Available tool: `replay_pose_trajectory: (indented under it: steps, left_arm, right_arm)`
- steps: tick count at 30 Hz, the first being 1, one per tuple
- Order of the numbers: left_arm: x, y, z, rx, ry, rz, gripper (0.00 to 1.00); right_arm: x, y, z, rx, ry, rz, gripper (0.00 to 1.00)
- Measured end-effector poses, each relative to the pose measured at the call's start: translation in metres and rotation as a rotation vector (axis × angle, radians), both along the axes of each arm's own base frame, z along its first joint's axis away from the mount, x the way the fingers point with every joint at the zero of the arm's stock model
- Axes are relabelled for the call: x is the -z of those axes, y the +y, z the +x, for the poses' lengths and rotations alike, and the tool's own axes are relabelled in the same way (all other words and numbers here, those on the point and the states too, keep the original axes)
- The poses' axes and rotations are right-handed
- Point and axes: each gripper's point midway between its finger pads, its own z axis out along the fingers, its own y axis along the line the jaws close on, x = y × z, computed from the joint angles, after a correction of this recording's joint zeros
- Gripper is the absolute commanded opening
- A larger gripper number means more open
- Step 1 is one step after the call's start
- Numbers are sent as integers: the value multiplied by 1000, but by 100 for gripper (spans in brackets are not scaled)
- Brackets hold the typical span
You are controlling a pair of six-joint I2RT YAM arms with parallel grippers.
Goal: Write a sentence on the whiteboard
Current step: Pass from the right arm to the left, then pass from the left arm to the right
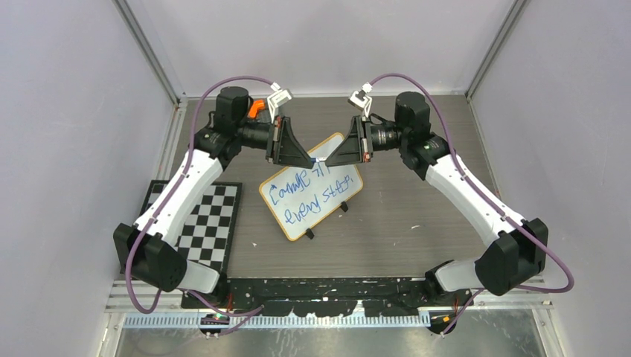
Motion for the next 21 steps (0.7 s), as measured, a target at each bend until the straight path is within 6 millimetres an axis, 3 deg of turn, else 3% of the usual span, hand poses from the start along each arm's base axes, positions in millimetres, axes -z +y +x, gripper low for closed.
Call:
replay_pose_trajectory:
  steps: [2,6,8,10,15,21]
  left_arm:
    - [1,0,-1,7,5,-2,0]
    - [4,1,-1,2,0,1,0]
    - [7,0,2,-13,-24,8,0]
    - [15,2,3,-29,-47,37,0]
    - [37,11,0,-55,-77,129,0]
    - [49,15,0,-71,-8,207,0]
  right_arm:
    - [0,0,-1,-3,-2,-6,7]
    - [1,-4,1,4,-22,-33,41]
    - [1,-11,11,38,-52,-57,59]
    - [-2,-24,24,82,-105,-87,70]
    - [-5,-64,47,206,-285,-246,75]
    - [28,-69,21,148,-453,-485,75]
